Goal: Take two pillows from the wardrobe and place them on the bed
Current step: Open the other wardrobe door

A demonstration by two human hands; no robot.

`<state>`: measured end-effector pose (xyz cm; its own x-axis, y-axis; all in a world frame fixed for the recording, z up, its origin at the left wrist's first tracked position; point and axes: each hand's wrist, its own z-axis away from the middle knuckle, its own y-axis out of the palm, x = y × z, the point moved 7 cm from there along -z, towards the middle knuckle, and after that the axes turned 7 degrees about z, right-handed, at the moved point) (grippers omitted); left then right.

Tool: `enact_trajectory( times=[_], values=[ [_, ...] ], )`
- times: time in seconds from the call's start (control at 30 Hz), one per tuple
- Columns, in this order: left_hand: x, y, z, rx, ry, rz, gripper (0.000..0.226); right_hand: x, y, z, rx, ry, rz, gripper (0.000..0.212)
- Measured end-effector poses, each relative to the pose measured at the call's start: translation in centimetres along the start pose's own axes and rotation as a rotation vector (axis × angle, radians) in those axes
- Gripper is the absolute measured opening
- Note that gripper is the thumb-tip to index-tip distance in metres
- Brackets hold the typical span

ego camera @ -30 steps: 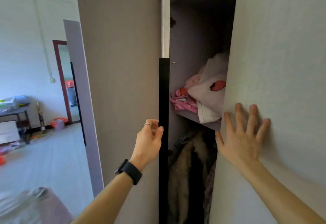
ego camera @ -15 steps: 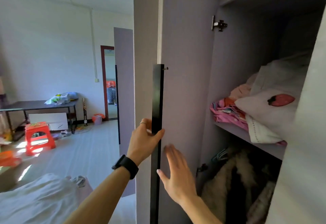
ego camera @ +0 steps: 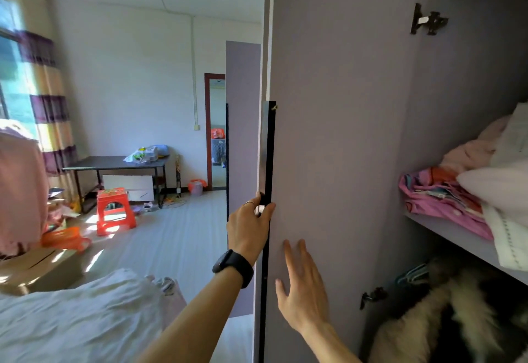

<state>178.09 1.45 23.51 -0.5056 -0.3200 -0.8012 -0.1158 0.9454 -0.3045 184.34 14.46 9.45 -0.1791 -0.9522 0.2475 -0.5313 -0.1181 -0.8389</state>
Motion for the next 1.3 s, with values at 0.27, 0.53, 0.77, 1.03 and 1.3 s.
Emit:
enact_trajectory(
  times=[0.27,0.53,0.77,1.03,1.3],
  values=[
    [0.7,1.1,5.3,0.044,0.067,0.092,0.052,-3.4,-6.2,4.4,0.070,-0.024,0.008,0.067],
    [-8.0,12.3,16.2,0.568,0.255,0.229,0.035,-12.2,-20.8,18.0,-0.374,0.134,0.131,0.049],
    [-15.0,23.4,24.2,0.928,0.169,0.499,0.042,-17.0,-30.5,23.4,-0.600,0.298,0.524,0.042],
    [-17.8,31.7,26.8,1.154,0.074,0.728,0.030,-23.3,-30.9,24.5,-0.577,0.632,1.093,0.074],
    [-17.0,34.3,26.5,1.267,0.053,0.890,0.038,-24.6,-29.4,24.4,-0.571,0.713,1.297,0.073]
  ],
)
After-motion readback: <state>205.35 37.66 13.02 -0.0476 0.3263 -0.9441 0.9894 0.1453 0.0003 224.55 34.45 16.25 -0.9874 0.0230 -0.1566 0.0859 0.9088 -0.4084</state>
